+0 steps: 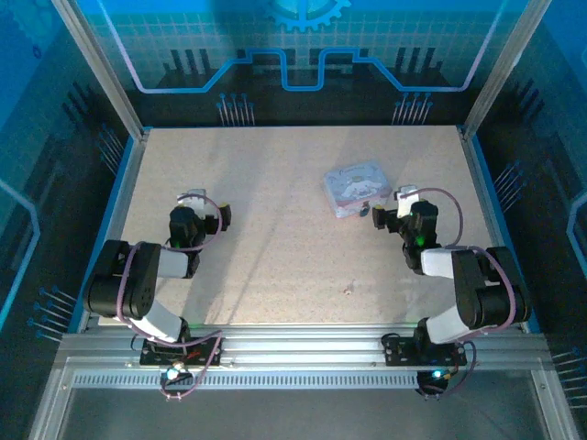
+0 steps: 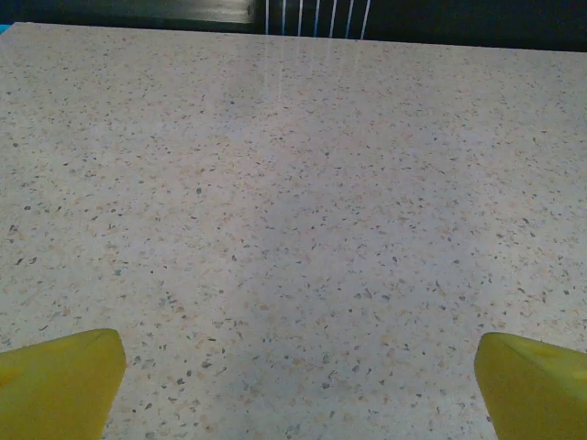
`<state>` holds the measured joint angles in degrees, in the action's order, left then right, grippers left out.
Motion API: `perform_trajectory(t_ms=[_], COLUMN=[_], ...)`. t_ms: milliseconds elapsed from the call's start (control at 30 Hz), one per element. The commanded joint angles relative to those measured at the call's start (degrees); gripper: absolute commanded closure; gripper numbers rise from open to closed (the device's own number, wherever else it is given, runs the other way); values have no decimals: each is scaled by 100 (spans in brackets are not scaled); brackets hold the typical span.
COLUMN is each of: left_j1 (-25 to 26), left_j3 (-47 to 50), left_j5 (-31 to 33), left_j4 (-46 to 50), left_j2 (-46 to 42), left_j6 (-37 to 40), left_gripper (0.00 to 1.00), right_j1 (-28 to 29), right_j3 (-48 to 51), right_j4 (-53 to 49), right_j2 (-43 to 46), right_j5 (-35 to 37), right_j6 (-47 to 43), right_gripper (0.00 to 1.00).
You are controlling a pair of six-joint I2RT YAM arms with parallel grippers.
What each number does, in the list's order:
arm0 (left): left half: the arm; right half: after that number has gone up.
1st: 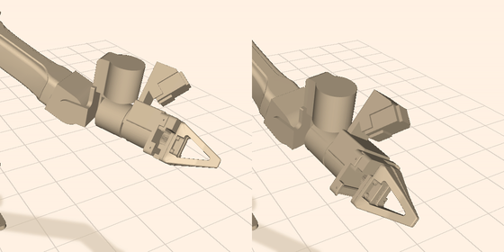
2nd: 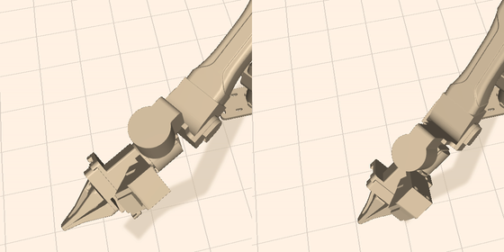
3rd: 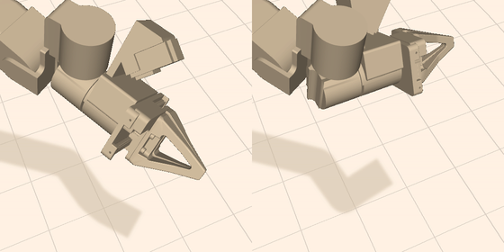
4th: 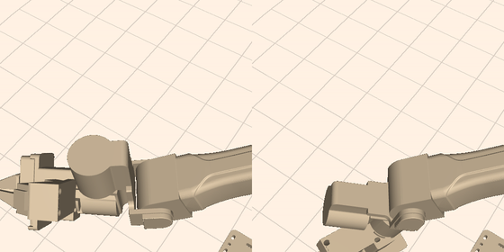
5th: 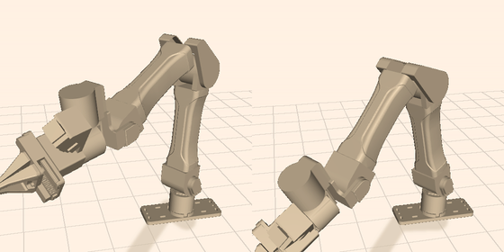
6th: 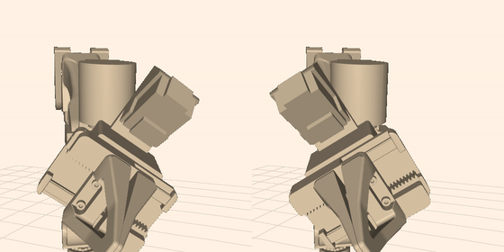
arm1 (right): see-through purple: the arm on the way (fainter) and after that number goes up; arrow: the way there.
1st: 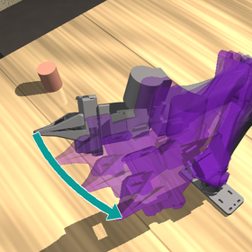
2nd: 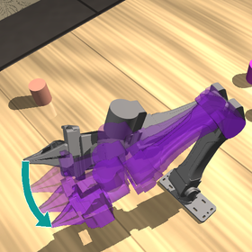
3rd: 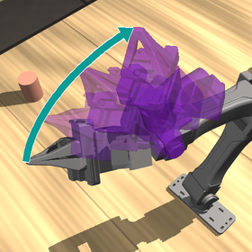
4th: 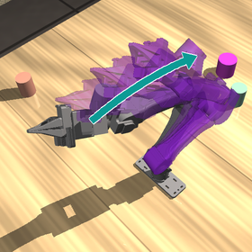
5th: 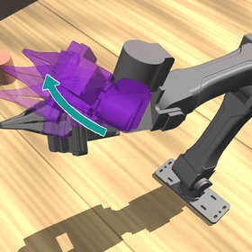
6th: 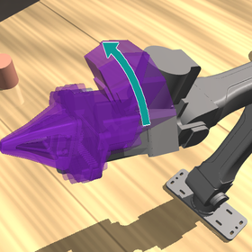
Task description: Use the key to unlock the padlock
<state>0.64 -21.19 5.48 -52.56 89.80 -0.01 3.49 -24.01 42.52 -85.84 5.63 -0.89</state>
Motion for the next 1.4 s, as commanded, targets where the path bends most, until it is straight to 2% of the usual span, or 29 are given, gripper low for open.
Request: perform_trajectory(t_ms=[0,1167,1267,1367], left_j1=[-12,-21,-21,-21], left_j3=[-84,-97,19,303], left_j5=[-138,-140,-129,-67], left_j4=[8,25,-198,-623], left_j2=[-83,-85,-98,-233], left_j6=[37,20,24,-3], left_gripper=[1,1,1,1], right_j1=[56,-24,-80,-116], right_j3=[-34,-45,-21,-139], right_j4=[152,116,150,-278], right_j2=[-29,-29,-11,273], right_j5=[66,-130,-243,-264], right_j6=[71,98,122,142], right_gripper=[0,0,0,0])
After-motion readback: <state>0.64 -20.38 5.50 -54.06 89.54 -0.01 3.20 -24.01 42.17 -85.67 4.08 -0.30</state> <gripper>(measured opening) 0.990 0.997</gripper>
